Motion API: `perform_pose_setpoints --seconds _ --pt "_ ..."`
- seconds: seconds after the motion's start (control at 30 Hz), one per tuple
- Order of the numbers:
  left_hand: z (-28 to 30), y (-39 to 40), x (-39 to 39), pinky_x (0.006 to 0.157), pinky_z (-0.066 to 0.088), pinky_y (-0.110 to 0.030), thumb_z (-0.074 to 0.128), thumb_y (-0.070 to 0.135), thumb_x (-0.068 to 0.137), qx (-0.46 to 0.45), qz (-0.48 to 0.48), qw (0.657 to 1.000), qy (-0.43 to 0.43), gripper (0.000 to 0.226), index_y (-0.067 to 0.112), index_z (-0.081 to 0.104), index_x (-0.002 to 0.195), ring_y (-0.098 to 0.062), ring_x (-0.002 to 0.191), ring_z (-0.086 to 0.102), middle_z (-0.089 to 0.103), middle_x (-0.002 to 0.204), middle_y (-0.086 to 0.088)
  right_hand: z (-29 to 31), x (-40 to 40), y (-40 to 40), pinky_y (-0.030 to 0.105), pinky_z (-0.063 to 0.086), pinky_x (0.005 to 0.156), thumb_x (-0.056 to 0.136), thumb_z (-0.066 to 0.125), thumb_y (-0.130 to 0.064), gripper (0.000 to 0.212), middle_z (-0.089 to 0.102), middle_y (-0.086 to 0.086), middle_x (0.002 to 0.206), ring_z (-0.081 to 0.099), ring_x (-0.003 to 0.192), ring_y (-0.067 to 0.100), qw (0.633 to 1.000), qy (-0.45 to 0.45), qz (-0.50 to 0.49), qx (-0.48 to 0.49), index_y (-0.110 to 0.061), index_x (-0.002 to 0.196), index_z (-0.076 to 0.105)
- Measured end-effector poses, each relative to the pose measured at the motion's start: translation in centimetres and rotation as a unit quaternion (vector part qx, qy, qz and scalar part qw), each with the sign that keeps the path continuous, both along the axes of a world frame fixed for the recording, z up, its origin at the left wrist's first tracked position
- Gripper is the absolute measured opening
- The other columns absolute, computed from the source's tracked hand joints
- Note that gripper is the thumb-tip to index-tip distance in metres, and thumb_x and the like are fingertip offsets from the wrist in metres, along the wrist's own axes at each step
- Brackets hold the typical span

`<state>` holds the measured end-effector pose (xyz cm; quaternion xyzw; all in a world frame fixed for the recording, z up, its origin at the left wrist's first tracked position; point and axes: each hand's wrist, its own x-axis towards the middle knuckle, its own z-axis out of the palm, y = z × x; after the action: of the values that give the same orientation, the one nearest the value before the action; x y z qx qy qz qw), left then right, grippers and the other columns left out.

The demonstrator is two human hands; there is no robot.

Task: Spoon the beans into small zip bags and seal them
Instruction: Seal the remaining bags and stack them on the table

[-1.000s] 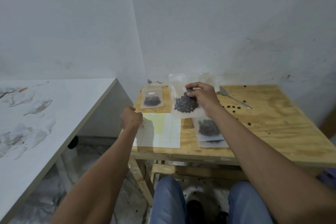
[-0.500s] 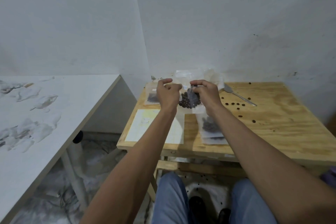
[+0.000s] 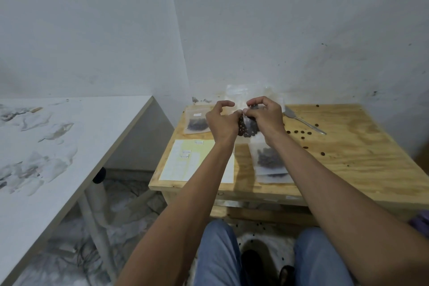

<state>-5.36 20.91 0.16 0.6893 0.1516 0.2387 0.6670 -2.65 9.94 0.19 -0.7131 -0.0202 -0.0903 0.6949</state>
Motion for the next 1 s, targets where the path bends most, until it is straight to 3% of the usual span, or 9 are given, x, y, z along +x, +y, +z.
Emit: perform_pose_setpoints --seconds 0.17,0.37,0.43,0.57,0.63,0.7,0.8,0.93,1.0 --pt "0.0 1.4 0.1 0.056 0.050 -0.023 0.067 -0.004 0.087 -0.043 -0.100 0.994 0.001 0.015 0.008 0.075 0.091 -0.017 0.070 0.066 0.071 0.086 -0.011 -0.4 0.3 0.2 0.037 0.058 0.081 0.079 0.082 -0.013 0.015 0.072 -0.005 0.090 0.068 0.095 0.021 0.999 -0.010 -0.009 -0.031 -0.025 0.080 0.072" --pt "-1.3 1.9 0.5 0.088 0.059 -0.044 0.064 -0.001 0.081 -0.007 -0.080 0.997 -0.023 0.031 0.026 0.078 0.088 -0.029 0.100 0.070 0.076 0.098 -0.006 -0.9 0.5 1.4 0.030 0.059 0.076 0.078 0.079 -0.006 0.022 0.074 -0.005 0.090 0.070 0.092 0.018 0.999 0.011 -0.027 -0.022 -0.027 0.082 0.077" --pt "-1.7 2.5 0.4 0.078 0.059 -0.035 0.060 -0.003 0.084 -0.009 -0.097 0.995 -0.023 0.034 0.020 0.078 0.100 -0.027 0.092 0.068 0.074 0.099 -0.009 -1.1 0.6 1.6 0.031 0.060 0.077 0.079 0.075 -0.003 0.024 0.074 -0.005 0.090 0.070 0.091 0.017 0.999 0.021 -0.029 -0.011 -0.026 0.083 0.078" --pt "-2.0 4.1 0.1 0.055 0.049 -0.017 0.055 -0.009 0.091 0.001 -0.135 0.991 -0.009 0.040 0.006 0.066 0.126 -0.003 0.064 0.062 0.060 0.108 -0.011 -1.4 1.4 2.2 0.028 0.057 0.075 0.084 0.071 -0.004 0.023 0.072 -0.002 0.093 0.068 0.088 0.017 0.999 0.030 -0.009 -0.005 -0.026 0.090 0.076" --pt "-2.6 5.5 0.7 0.062 0.052 -0.017 0.057 -0.007 0.091 -0.005 -0.113 0.994 -0.008 0.038 0.009 0.067 0.125 -0.009 0.083 0.067 0.061 0.116 -0.014 -1.6 2.0 2.9 0.030 0.058 0.079 0.086 0.071 -0.007 0.026 0.071 0.000 0.101 0.066 0.092 0.017 0.998 0.042 0.036 -0.025 -0.025 0.103 0.075" --pt "-3.2 7.0 1.6 0.085 0.058 -0.031 0.062 -0.003 0.089 -0.003 -0.071 0.997 -0.009 0.036 0.019 0.070 0.116 -0.026 0.111 0.064 0.064 0.122 -0.013 -1.8 2.6 3.9 0.031 0.057 0.085 0.083 0.073 -0.006 0.038 0.068 -0.002 0.110 0.065 0.099 0.016 0.993 0.048 0.080 -0.076 -0.025 0.116 0.072" --pt "-4.0 9.3 2.8 0.097 0.055 -0.048 0.068 0.001 0.086 0.000 -0.009 1.000 0.007 0.033 0.024 0.072 0.108 -0.030 0.110 0.066 0.069 0.114 -0.005 -2.2 3.6 6.2 0.032 0.055 0.087 0.080 0.076 -0.002 0.049 0.062 -0.006 0.112 0.061 0.101 0.016 0.982 0.046 0.115 -0.143 -0.027 0.123 0.069" --pt "-4.1 12.7 4.7 0.085 0.056 -0.025 0.069 0.001 0.087 0.053 -0.007 0.998 0.033 0.038 0.010 0.069 0.125 -0.022 0.102 0.068 0.068 0.122 -0.007 -2.7 5.8 9.6 0.028 0.053 0.084 0.078 0.078 -0.003 0.048 0.065 0.000 0.119 0.058 0.101 0.014 0.982 0.057 0.083 -0.160 -0.021 0.123 0.071" --pt "-4.4 14.4 5.8 0.086 0.053 -0.022 0.070 0.002 0.088 0.094 -0.025 0.993 0.059 0.044 0.005 0.064 0.132 -0.019 0.104 0.066 0.065 0.130 -0.009 -3.2 7.2 11.1 0.024 0.050 0.083 0.079 0.078 -0.004 0.048 0.066 0.001 0.125 0.060 0.106 0.015 0.980 0.061 0.078 -0.174 -0.019 0.124 0.071"
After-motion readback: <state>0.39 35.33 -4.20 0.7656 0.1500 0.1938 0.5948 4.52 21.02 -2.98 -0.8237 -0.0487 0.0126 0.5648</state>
